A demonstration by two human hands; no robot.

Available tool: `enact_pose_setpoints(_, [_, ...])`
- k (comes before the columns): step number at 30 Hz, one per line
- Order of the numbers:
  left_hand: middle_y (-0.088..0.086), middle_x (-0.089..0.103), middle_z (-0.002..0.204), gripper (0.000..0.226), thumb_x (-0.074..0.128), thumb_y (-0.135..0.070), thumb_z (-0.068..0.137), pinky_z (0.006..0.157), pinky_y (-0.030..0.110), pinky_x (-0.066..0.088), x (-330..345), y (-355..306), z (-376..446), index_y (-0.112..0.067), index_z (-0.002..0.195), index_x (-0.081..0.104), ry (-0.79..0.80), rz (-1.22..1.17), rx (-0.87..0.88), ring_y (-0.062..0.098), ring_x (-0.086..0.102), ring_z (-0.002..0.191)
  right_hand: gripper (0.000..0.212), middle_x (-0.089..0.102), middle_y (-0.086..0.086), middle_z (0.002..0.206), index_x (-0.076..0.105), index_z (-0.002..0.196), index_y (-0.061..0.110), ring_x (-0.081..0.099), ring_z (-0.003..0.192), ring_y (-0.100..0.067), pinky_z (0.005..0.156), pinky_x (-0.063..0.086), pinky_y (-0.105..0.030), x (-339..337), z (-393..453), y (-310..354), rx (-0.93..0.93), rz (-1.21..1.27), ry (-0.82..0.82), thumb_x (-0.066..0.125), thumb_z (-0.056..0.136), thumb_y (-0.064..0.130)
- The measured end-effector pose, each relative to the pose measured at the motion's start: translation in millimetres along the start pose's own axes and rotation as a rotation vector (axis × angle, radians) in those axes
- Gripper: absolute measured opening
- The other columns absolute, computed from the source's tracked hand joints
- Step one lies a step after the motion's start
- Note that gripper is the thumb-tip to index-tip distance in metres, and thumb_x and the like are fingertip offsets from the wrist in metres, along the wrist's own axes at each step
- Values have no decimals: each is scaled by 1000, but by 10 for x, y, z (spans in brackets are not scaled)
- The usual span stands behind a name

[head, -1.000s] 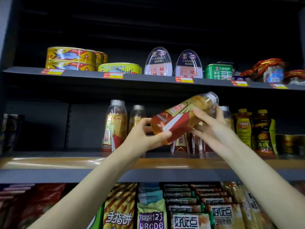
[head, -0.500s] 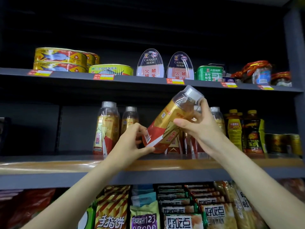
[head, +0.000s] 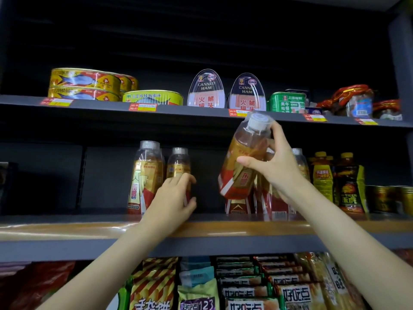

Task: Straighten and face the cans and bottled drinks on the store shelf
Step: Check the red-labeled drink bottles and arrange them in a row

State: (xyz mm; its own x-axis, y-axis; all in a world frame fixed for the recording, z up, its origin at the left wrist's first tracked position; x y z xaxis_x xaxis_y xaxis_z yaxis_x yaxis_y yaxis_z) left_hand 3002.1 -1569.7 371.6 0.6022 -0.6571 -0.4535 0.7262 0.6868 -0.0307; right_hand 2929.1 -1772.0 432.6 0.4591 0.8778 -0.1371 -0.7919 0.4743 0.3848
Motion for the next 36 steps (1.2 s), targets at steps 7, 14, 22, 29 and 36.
enact_pose_setpoints(7, [0,32,147,46,47,-21,93,108,25,24,80,146,10,-15,138,38,99,113,-55,17,24,136,104,33,8,146,7,146,48,46,122,-6,95,48,-28,-92,113,-87,5,-149,174,76,77,12])
enact_pose_setpoints(14, [1,26,151,44,44,-26,95,109,27,23,201,-2,98,-19,138,38,147,55,-68,18,23,137,90,54,9,102,19,141,34,54,81,-1,75,43,-17,48,113,-368,59,-446,268,79,74,27])
enact_pose_setpoints(22, [2,35,147,55,49,-34,94,102,27,33,403,-296,240,-22,143,28,300,-114,-112,17,38,131,90,26,-12,150,13,151,14,15,140,-30,115,10,-46,51,310,-533,-101,-1186,271,55,84,59])
enact_pose_setpoints(29, [4,38,146,91,62,-32,88,104,29,32,522,-495,415,-22,149,-5,564,-377,-303,19,40,131,98,9,-9,155,8,150,33,7,142,-33,114,16,-50,-404,-48,-662,228,-838,44,74,78,35])
enact_pose_setpoints(36, [7,48,137,102,69,-17,82,101,36,41,713,-541,555,-24,148,-8,465,-372,-280,21,51,121,106,20,2,156,-1,150,37,5,144,-24,117,8,-52,-479,-281,-874,229,-1023,138,72,75,48])
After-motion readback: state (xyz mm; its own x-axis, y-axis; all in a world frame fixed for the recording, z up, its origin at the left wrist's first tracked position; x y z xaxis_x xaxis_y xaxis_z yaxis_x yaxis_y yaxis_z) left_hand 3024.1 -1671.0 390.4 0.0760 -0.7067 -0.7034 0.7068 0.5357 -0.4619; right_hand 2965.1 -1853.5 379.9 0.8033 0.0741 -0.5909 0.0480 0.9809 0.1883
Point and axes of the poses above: each hand's wrist, its own z-axis towards the middle knuckle, its own x-axis out of the palm, y = z × x, the point moved 2 cm from there along z, towards the middle knuckle
